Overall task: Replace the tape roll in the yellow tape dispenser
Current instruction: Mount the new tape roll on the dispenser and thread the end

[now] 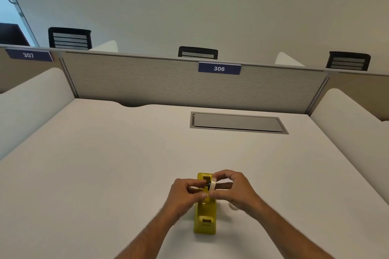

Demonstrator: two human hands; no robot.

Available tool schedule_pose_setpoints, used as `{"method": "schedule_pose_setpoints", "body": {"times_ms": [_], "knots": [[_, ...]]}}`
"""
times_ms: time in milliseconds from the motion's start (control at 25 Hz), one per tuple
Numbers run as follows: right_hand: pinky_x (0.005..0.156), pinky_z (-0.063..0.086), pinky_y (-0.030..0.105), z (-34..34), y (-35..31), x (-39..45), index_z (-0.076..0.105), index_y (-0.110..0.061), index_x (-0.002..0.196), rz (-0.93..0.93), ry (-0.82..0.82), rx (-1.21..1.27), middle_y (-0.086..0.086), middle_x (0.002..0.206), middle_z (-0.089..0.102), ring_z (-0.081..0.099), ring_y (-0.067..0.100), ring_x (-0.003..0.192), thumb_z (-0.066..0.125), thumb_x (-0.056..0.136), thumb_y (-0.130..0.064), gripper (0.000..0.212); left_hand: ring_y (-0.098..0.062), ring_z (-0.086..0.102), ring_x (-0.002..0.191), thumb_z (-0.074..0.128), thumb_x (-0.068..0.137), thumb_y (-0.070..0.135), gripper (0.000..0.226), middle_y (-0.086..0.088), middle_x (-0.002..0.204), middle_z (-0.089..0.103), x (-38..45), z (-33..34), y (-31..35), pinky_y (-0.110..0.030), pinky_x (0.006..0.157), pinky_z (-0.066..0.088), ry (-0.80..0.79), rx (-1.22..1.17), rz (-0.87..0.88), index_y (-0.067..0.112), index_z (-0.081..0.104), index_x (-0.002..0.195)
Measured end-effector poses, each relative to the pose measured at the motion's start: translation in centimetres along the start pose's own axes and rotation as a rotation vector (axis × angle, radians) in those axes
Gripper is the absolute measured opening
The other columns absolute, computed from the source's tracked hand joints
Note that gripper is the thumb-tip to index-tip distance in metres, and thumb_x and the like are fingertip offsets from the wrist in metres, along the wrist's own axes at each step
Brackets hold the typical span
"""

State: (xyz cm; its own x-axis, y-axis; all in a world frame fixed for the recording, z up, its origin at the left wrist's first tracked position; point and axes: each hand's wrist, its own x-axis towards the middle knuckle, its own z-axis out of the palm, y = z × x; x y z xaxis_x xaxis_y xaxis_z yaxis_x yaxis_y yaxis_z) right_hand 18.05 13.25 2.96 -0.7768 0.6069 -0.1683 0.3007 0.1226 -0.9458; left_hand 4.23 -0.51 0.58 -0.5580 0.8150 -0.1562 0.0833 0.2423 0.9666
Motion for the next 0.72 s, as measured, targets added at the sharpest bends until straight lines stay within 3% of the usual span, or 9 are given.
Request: {"method": "schedule_pose_setpoints", "body": {"times_ms": [80, 160, 280, 360, 480, 600, 720], "knots": [[0.073, 0.064, 0.03, 0.2, 0.0, 0.3, 0.072, -0.028, 0.094, -0.029, 0.02, -0.112, -0.005, 0.098, 0.074, 0.074, 0.012, 0.087, 0.096, 0.048, -0.033, 0.052, -0.007, 0.07, 0.085, 0.089, 0.066, 0.029, 0.046, 0.008, 0.111, 0.072, 0.4, -0.1, -0.4, -0.014, 0.07, 0.056, 0.083, 0.22, 0.083, 0.035, 0.073, 0.109], [0.074, 0.062, 0.025, 0.4, 0.1, 0.7, 0.071, -0.034, 0.093, -0.062, 0.036, -0.236, -0.012, 0.095, 0.073, 0.07, 0.008, 0.09, 0.094, 0.048, -0.04, 0.05, -0.005, 0.064, 0.09, 0.088, 0.061, 0.046, 0.065, 0.014, 0.12, 0.063, 0.7, -0.2, -0.5, -0.01, 0.069, 0.051, 0.092, 0.408, 0.13, 0.037, 0.065, 0.121], [0.069, 0.052, 0.014, 0.8, 0.6, 1.2, 0.066, -0.043, 0.095, -0.086, 0.044, -0.382, -0.022, 0.097, 0.067, 0.062, 0.002, 0.092, 0.092, 0.056, -0.038, 0.048, -0.01, 0.053, 0.116, 0.086, 0.058, 0.054, 0.095, 0.014, 0.143, 0.044, 1.0, -0.2, -0.7, -0.024, 0.092, 0.052, -0.024, 0.651, 0.082, 0.038, 0.045, 0.142], [0.069, 0.046, 0.011, 0.9, 1.0, 1.4, 0.067, -0.041, 0.104, -0.091, 0.038, -0.427, -0.023, 0.1, 0.063, 0.059, 0.0, 0.094, 0.09, 0.057, -0.038, 0.052, -0.014, 0.047, 0.13, 0.087, 0.056, 0.054, 0.105, 0.013, 0.153, 0.037, 1.2, -0.3, -0.8, -0.036, 0.103, 0.049, -0.069, 0.714, 0.044, 0.039, 0.036, 0.147], [0.075, 0.046, 0.014, 1.0, 1.5, 1.6, 0.068, -0.037, 0.113, -0.095, 0.033, -0.478, -0.024, 0.101, 0.057, 0.056, 0.002, 0.097, 0.088, 0.059, -0.034, 0.058, -0.016, 0.036, 0.14, 0.086, 0.058, 0.055, 0.109, 0.012, 0.158, 0.031, 1.3, -0.3, -0.9, -0.04, 0.111, 0.042, -0.094, 0.756, 0.018, 0.04, 0.029, 0.15], [0.086, 0.048, 0.023, 1.2, 1.7, 1.7, 0.067, -0.036, 0.117, -0.137, 0.029, -0.526, -0.027, 0.104, 0.055, 0.051, 0.005, 0.106, 0.086, 0.063, -0.032, 0.058, -0.016, 0.035, 0.141, 0.085, 0.058, 0.057, 0.108, 0.012, 0.158, 0.033, 1.5, -0.4, -1.2, -0.04, 0.111, 0.04, -0.095, 0.771, 0.015, 0.042, 0.03, 0.15], [0.082, 0.043, 0.018, 1.3, 2.0, 2.0, 0.069, -0.035, 0.116, -0.159, 0.049, -0.552, -0.02, 0.106, 0.055, 0.049, 0.004, 0.104, 0.088, 0.063, -0.034, 0.056, -0.015, 0.042, 0.136, 0.085, 0.056, 0.059, 0.108, 0.013, 0.156, 0.037, 1.6, -0.4, -1.4, -0.039, 0.109, 0.044, -0.084, 0.754, 0.009, 0.043, 0.031, 0.148]]}}
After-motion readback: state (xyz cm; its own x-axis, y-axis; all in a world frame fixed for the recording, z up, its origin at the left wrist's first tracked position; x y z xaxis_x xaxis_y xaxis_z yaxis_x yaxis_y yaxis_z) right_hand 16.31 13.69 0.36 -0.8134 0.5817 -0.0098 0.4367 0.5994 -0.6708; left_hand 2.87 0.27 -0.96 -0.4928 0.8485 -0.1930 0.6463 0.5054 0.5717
